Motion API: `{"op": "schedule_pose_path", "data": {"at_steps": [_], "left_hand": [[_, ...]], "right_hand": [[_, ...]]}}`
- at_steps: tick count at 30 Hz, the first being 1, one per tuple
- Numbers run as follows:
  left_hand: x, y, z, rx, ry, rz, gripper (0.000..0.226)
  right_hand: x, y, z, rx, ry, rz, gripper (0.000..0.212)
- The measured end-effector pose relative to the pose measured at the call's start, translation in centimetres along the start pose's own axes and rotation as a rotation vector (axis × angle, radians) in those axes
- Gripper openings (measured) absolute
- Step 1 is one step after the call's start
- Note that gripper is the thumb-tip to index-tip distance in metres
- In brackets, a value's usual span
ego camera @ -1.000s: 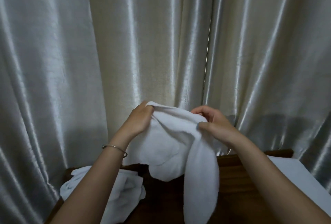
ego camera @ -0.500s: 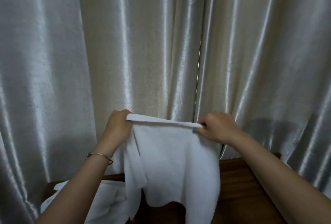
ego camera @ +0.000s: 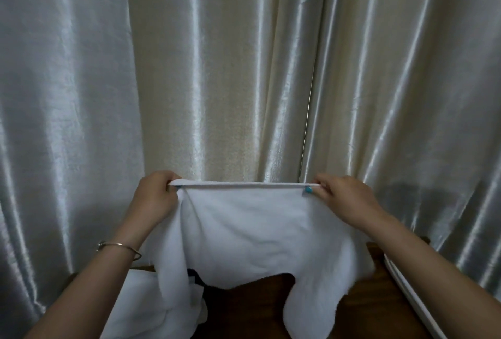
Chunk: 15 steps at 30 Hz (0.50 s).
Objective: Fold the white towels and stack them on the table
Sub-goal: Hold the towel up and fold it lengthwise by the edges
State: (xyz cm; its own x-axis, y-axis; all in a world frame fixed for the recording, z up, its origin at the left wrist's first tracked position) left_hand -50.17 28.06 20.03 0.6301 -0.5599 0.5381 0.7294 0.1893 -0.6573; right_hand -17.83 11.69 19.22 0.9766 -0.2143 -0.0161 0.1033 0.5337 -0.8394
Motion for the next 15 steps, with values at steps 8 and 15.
{"op": "schedule_pose_path", "data": {"at_steps": [8,15], "left_hand": [[-2.6,-0.6,0.6,0.033,-0.176,-0.012,0.024],[-3.6,-1.2,0.7,0.059,-0.273,-0.117,0.035]], "right_hand": [[1.4,3.5,-1.0,-0.488,-0.003,0.053,0.014],[4.6,3.0,-1.8,-0.115,0.266,0.21,0.019]]}}
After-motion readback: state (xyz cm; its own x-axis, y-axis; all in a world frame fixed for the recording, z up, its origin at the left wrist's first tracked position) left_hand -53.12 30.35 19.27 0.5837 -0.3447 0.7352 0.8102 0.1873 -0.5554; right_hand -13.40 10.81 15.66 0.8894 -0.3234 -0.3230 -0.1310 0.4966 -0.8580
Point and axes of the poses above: each hand's wrist, its own z-axis towards the middle knuckle, its own y-axis out of the palm, x = y × z, the point moved 7 cm from there along z, towards the middle knuckle, and after that the axes turned 6 degrees about -z, right-handed, at the moved point
